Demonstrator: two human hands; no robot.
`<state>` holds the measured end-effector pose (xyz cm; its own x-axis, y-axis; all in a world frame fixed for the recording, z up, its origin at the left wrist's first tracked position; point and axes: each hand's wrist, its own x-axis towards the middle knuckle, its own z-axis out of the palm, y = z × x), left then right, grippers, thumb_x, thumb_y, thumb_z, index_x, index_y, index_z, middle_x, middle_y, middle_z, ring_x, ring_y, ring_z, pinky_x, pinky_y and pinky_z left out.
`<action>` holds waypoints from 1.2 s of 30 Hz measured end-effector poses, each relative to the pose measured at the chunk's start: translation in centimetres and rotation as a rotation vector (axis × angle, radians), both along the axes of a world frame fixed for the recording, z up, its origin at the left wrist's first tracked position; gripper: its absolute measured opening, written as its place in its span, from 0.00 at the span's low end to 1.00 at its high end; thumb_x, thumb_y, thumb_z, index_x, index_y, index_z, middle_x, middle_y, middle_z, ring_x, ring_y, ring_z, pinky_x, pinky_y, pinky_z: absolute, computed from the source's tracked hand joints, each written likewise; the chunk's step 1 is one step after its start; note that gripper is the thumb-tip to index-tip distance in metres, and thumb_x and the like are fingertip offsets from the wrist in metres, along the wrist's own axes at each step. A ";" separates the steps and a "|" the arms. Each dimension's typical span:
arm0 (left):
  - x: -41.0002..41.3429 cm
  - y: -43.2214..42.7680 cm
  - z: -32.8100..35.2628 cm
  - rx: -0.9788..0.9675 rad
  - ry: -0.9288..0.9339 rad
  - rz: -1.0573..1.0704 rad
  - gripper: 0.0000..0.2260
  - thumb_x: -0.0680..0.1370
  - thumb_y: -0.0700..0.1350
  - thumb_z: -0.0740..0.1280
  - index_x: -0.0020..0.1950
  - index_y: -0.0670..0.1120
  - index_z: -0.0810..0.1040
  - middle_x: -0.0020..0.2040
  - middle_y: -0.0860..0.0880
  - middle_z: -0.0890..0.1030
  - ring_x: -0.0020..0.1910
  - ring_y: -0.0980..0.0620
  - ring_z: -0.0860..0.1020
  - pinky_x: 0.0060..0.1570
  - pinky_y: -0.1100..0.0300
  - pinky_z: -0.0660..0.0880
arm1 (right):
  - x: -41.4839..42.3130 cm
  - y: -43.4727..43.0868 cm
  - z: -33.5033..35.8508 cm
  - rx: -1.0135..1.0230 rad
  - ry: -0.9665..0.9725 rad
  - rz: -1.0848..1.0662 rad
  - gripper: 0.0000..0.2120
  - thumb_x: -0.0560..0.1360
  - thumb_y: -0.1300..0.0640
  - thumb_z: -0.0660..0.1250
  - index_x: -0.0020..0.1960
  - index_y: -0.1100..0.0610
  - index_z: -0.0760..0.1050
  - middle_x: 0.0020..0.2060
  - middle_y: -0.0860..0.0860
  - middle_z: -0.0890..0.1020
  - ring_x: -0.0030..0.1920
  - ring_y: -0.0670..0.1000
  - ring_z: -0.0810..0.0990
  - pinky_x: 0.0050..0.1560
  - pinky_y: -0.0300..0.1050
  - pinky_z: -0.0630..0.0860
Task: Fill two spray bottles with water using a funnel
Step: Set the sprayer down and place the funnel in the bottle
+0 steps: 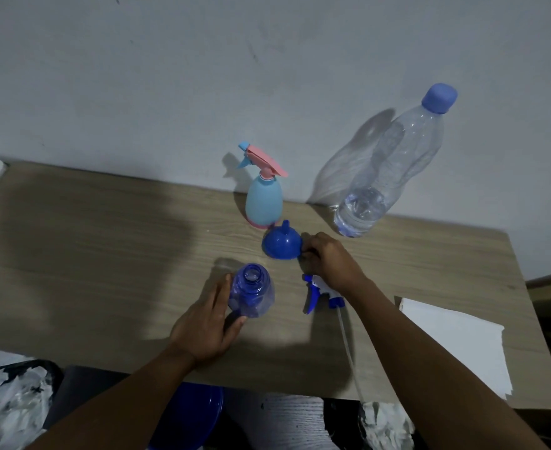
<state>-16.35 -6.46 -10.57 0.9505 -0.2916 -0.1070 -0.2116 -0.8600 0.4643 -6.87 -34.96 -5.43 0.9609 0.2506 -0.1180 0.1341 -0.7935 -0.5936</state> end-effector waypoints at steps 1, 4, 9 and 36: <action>0.0 0.0 0.0 -0.004 -0.006 0.005 0.43 0.75 0.73 0.44 0.80 0.43 0.50 0.78 0.41 0.62 0.65 0.44 0.77 0.56 0.52 0.78 | -0.1 0.0 0.2 -0.010 -0.012 0.016 0.04 0.74 0.63 0.67 0.49 0.60 0.78 0.46 0.54 0.78 0.44 0.52 0.77 0.46 0.47 0.75; -0.1 0.0 -0.1 -0.002 -0.027 0.003 0.42 0.76 0.71 0.46 0.80 0.44 0.50 0.77 0.41 0.63 0.61 0.44 0.79 0.52 0.53 0.80 | -0.3 0.0 0.6 -0.042 -0.098 0.058 0.02 0.77 0.63 0.66 0.48 0.59 0.77 0.47 0.53 0.76 0.45 0.49 0.74 0.47 0.42 0.72; -0.2 0.2 -0.6 -0.010 -0.067 -0.012 0.38 0.78 0.68 0.52 0.79 0.46 0.47 0.77 0.42 0.63 0.59 0.44 0.80 0.49 0.52 0.82 | -1.7 0.8 3.4 0.198 -0.223 -0.133 0.05 0.79 0.65 0.64 0.46 0.57 0.75 0.45 0.48 0.74 0.45 0.42 0.73 0.46 0.31 0.69; -0.5 0.5 0.0 -0.217 -0.056 -0.030 0.37 0.77 0.65 0.58 0.80 0.52 0.47 0.77 0.49 0.63 0.68 0.50 0.73 0.61 0.51 0.76 | -11.6 8.8 12.4 1.245 0.199 -0.732 0.06 0.78 0.67 0.66 0.51 0.66 0.81 0.31 0.57 0.78 0.31 0.52 0.73 0.36 0.42 0.77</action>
<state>-16.86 -5.96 -10.57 0.9437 -0.3305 0.0138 -0.2662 -0.7340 0.6248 -18.45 -26.20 6.96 0.9097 -0.2404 -0.3385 -0.2309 0.3846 -0.8937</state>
